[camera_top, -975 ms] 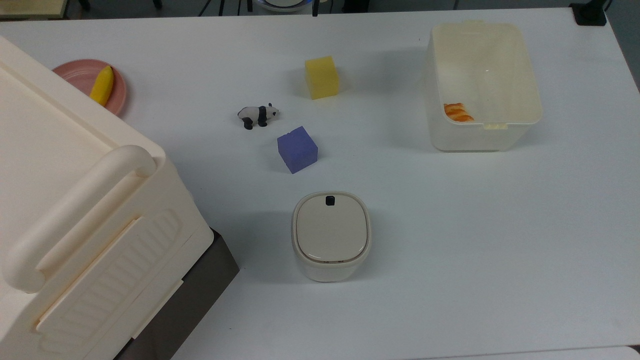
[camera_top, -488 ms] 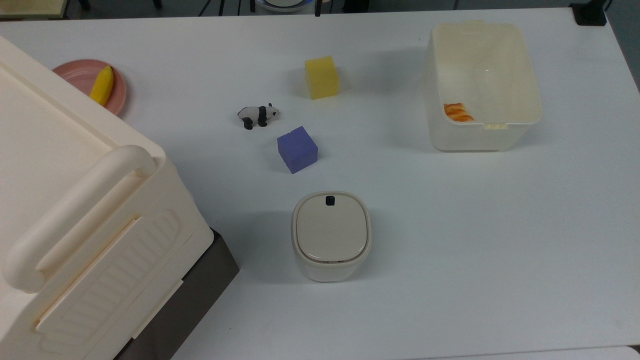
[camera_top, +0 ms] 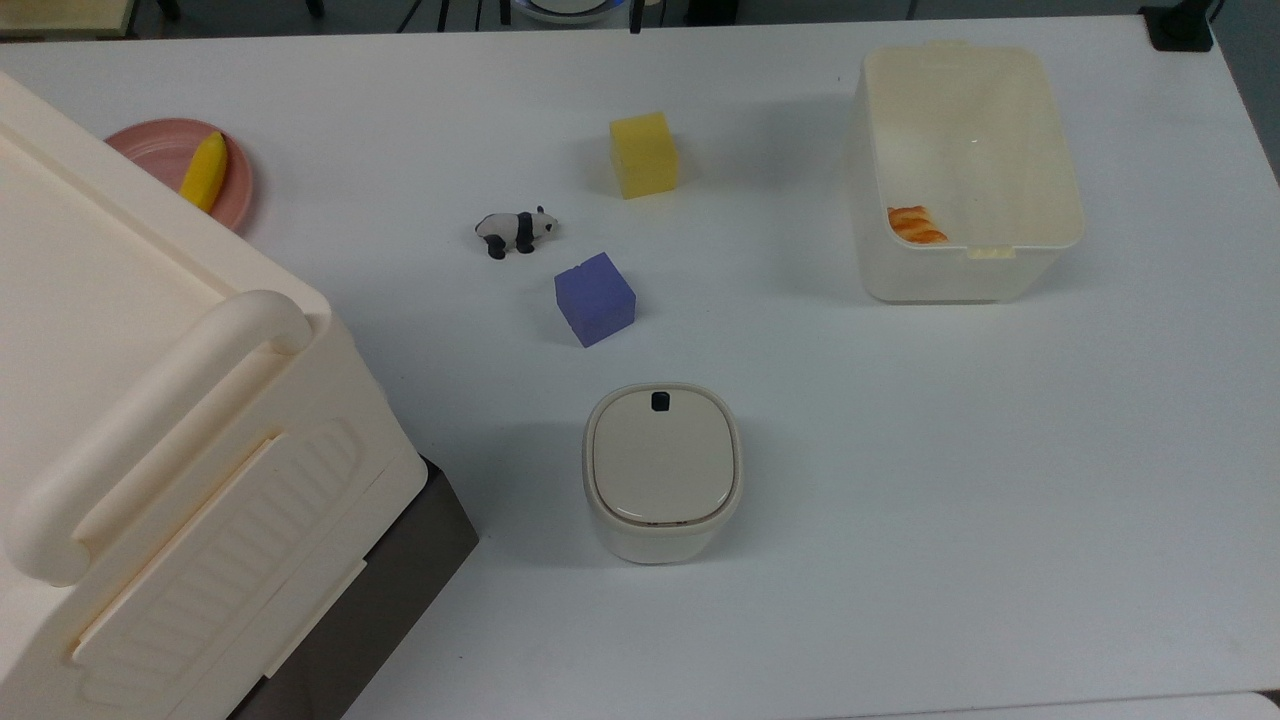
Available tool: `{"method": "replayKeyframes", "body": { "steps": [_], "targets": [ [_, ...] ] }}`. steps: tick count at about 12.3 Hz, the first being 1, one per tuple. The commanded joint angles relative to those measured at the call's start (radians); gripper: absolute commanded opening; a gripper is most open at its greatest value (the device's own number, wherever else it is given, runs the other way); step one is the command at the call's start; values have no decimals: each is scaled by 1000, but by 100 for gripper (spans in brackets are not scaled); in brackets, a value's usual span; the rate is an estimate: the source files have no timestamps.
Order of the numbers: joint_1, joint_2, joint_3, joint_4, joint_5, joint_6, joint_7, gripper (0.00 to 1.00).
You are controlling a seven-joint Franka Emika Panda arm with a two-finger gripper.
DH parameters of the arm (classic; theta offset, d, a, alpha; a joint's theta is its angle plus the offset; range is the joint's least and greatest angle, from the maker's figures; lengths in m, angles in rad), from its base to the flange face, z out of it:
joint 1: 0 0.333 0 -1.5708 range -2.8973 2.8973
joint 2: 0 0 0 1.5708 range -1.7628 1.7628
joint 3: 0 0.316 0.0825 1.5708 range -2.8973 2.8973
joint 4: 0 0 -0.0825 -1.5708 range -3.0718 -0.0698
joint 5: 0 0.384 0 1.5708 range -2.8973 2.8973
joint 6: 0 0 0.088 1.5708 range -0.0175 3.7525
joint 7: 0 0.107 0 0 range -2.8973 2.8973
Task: Slide the drawer open
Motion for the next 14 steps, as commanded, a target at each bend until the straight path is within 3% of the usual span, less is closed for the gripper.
{"method": "replayKeyframes", "body": {
  "steps": [1, 4, 12, 14],
  "targets": [
    [14, -11, -9, -22, -21, 27, -14, 100],
    [7, -9, -11, -25, -25, 27, -12, 100],
    [5, 5, -12, -108, -185, 34, -1, 100],
    [-4, 6, -14, -125, -188, 80, 0, 100]
  ]
}}
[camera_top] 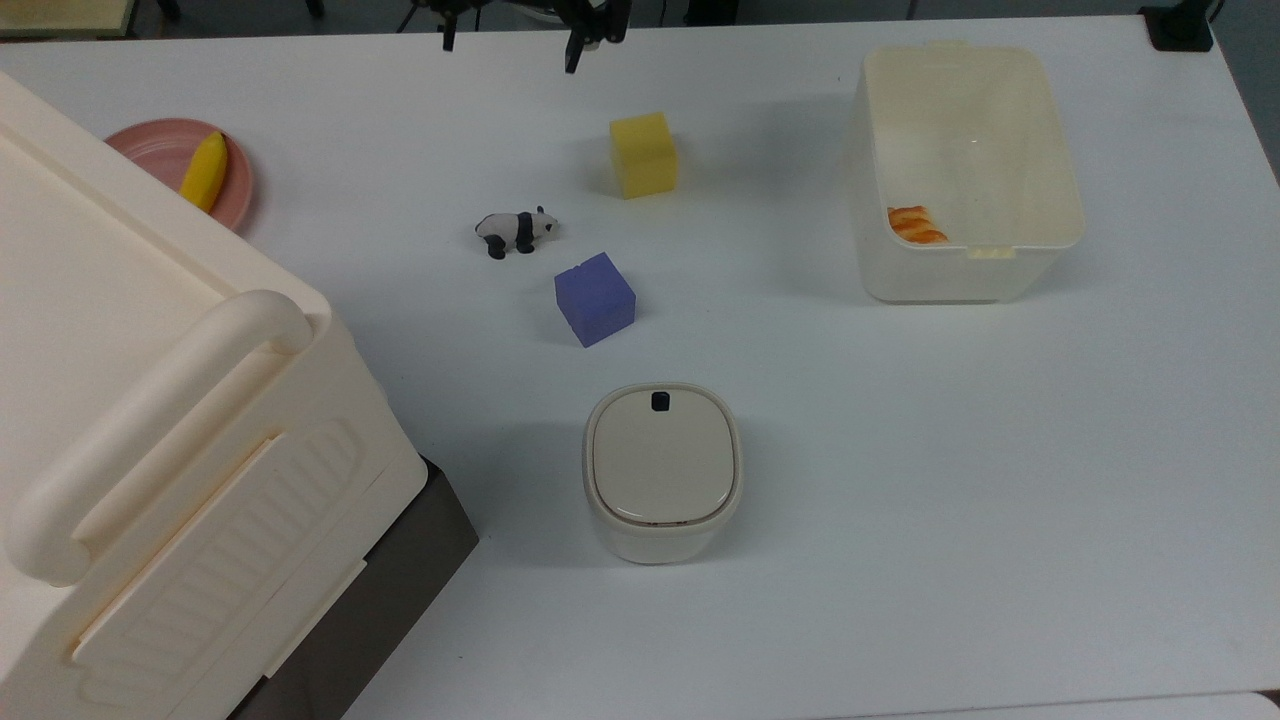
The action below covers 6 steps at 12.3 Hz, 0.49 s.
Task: Slide the drawer open
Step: 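Move the open gripper toward the white handle of the brown drawer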
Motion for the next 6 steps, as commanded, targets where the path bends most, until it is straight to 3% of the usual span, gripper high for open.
{"method": "replayKeyframes", "body": {
  "steps": [1, 6],
  "targets": [
    [-2, -12, -9, -48, -22, 62, 0, 100],
    [4, -38, -4, -140, -121, 140, 14, 100]
  ]
}}
